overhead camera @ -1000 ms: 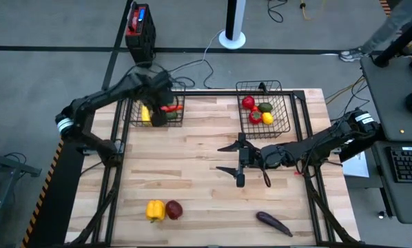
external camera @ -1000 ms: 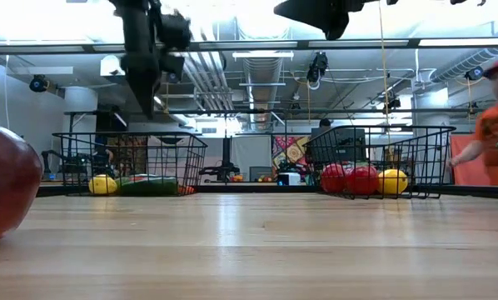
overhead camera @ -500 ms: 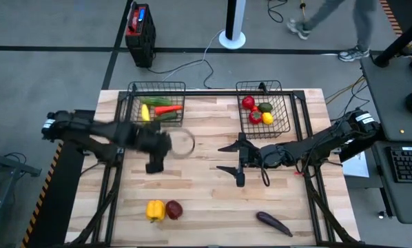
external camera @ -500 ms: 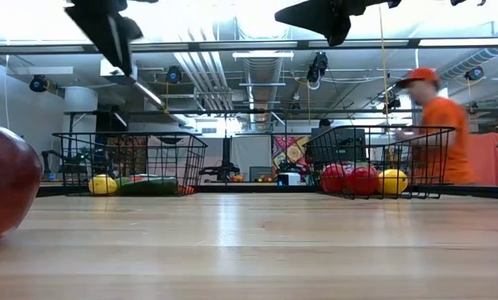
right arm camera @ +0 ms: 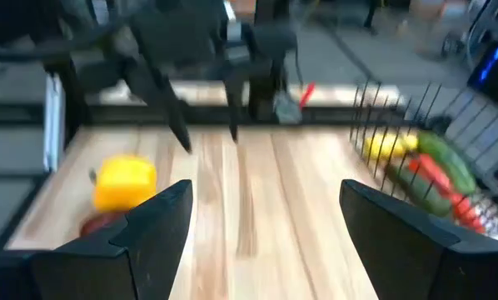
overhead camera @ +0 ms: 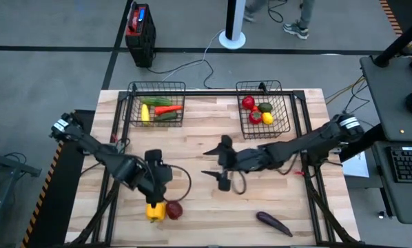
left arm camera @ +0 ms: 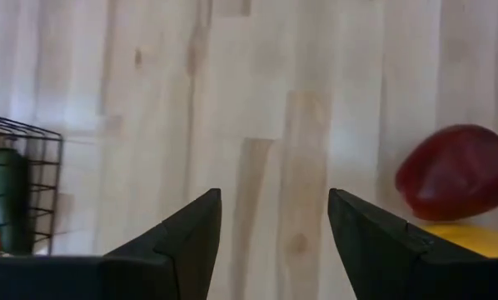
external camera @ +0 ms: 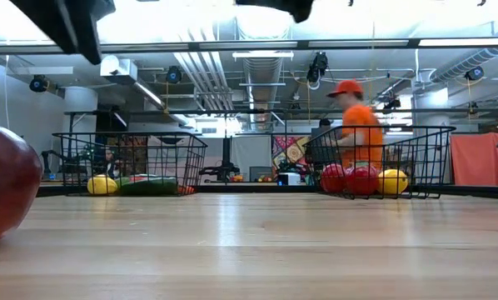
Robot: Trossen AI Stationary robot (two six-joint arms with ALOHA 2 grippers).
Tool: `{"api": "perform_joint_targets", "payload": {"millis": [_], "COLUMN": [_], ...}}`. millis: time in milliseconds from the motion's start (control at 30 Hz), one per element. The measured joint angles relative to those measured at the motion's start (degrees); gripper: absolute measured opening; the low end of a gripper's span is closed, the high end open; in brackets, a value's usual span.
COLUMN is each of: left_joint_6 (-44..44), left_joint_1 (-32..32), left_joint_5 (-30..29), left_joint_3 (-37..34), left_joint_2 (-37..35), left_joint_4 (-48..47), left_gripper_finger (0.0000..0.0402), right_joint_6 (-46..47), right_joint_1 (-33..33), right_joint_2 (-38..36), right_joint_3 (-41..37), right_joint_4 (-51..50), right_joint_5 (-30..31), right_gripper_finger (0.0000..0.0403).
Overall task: Sort produce into baskets
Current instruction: Put the red apple into the right black wire basket
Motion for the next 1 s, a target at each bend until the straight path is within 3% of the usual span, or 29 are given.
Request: {"api": "perform_joint_targets", "payload": {"millis": [200, 467, 700, 1000], "left_joint_6": [-3.78, -12.10, -10.20, -5.78], "left_joint_1": [-4.84, -11.21, -15.72, -18.31], "left_joint_5": [0.30, 1.13, 1.10, -0.44], "left_joint_3": [0.00, 1.64, 5.69, 5.75], "left_joint_2": [4.80, 8.59, 13.54, 18.48], "left_joint_4": [1.54, 1.99, 2.97, 4.42], "left_gripper_finger": [0.0204, 0.0204, 0.0204, 0.0204], "right_joint_6": [3.18, 12.49, 20.39, 26.98], "right_joint_1": [1.42, 5.19, 7.20, 9.25], "right_joint_2": [7.55, 14.76, 22.70, 32.48], "right_joint_3": [7.93, 8.97, 11.96, 22.61], "right_joint_4": [-8.41, -8.15, -7.36, -6.90], "right_joint_5": [-3.36, -4.21, -3.99, -3.95], "right_gripper_finger": [0.0295, 0.0295, 0.0295, 0.0295]}}
